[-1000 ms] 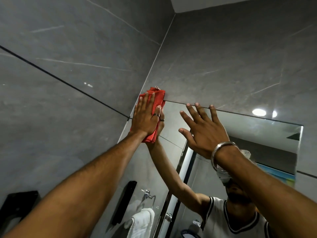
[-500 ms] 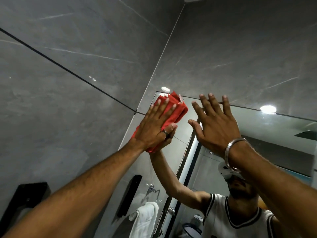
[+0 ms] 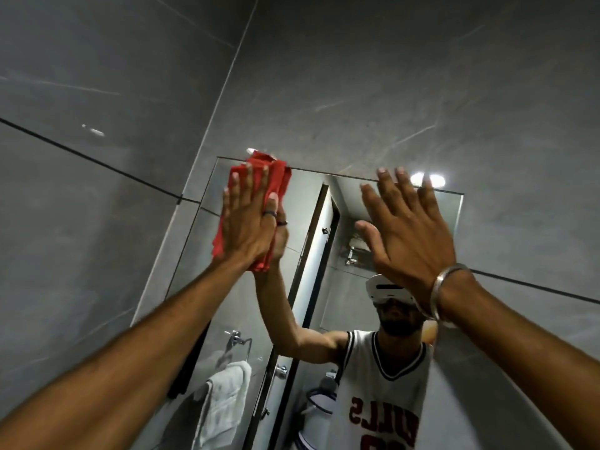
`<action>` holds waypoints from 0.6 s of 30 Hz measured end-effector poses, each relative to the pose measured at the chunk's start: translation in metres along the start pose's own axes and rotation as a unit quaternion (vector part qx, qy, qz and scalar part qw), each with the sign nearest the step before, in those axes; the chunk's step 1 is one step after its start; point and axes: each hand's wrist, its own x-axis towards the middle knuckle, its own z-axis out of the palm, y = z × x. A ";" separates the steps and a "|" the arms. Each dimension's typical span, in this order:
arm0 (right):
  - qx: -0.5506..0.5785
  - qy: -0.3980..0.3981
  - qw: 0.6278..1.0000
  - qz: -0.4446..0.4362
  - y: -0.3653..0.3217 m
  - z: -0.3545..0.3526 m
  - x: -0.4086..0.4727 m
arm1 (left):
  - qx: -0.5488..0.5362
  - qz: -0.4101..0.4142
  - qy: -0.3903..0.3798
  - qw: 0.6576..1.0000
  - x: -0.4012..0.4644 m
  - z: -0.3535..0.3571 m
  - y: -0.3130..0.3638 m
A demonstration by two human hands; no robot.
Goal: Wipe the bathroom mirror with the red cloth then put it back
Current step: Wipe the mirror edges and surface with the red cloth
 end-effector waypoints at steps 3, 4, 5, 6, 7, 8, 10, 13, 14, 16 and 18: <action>0.013 0.021 0.999 0.036 0.025 -0.006 -0.014 | 0.006 0.041 -0.002 0.999 -0.019 0.006 0.053; 0.022 0.026 0.998 0.050 0.034 -0.009 -0.019 | 0.002 0.053 -0.006 0.999 -0.026 0.007 0.074; 0.032 0.032 0.997 0.064 0.042 -0.011 -0.025 | -0.003 0.062 -0.007 0.998 -0.034 0.009 0.094; 0.040 0.036 0.995 0.078 0.049 -0.012 -0.030 | -0.011 0.071 -0.006 0.997 -0.042 0.011 0.116; 0.048 0.038 0.994 0.091 0.058 -0.014 -0.036 | -0.019 0.087 -0.006 0.996 -0.051 0.014 0.141; 0.055 0.037 0.993 0.101 0.065 -0.015 -0.041 | -0.025 0.109 -0.008 0.994 -0.058 0.017 0.162; 0.064 0.031 0.992 0.109 0.075 -0.018 -0.051 | -0.025 0.145 -0.017 0.989 -0.070 0.021 0.196; 0.061 0.020 0.992 0.105 0.077 -0.018 -0.060 | -0.006 0.156 -0.052 0.986 -0.071 0.017 0.204; 0.053 0.011 0.994 0.100 0.074 -0.018 -0.059 | -0.006 0.166 -0.057 0.984 -0.070 0.014 0.200; 0.040 -0.009 0.996 0.085 0.066 -0.017 -0.053 | -0.008 0.186 -0.064 0.980 -0.067 0.010 0.190; 0.048 -0.004 0.996 0.072 0.053 -0.016 -0.044 | -0.013 0.178 -0.065 0.982 -0.062 0.006 0.177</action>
